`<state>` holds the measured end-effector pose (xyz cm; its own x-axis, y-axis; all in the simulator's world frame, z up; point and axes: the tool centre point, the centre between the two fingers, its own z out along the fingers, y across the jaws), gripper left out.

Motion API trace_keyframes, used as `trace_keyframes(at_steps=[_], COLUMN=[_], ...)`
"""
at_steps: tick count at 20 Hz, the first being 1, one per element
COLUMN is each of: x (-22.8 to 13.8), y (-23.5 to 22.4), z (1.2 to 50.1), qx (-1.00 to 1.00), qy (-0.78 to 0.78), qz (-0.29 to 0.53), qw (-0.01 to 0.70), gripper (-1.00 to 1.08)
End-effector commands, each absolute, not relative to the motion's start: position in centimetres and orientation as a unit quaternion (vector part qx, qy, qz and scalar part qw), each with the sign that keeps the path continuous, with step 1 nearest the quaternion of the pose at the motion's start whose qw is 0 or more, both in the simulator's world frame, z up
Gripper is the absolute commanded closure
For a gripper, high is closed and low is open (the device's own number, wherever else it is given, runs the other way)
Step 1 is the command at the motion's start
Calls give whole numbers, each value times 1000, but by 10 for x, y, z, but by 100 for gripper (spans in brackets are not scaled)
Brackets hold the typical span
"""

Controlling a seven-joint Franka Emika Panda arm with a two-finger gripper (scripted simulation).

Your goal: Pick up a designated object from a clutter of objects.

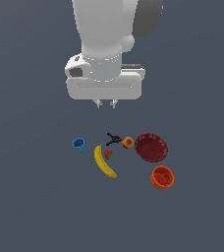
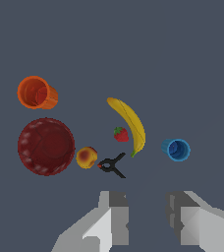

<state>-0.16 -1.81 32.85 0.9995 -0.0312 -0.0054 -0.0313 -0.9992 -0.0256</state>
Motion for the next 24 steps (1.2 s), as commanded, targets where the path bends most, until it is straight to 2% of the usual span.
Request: trace_keyframes(at_steps=[1, 11, 24], x=[-1, 23, 95], y=[-18, -3, 54], z=[328, 318, 269], qx=[-1000, -999, -978], qy=[14, -38, -208], qz=[3, 8, 25], qw=[13, 9, 10], gripper=[20, 20, 20])
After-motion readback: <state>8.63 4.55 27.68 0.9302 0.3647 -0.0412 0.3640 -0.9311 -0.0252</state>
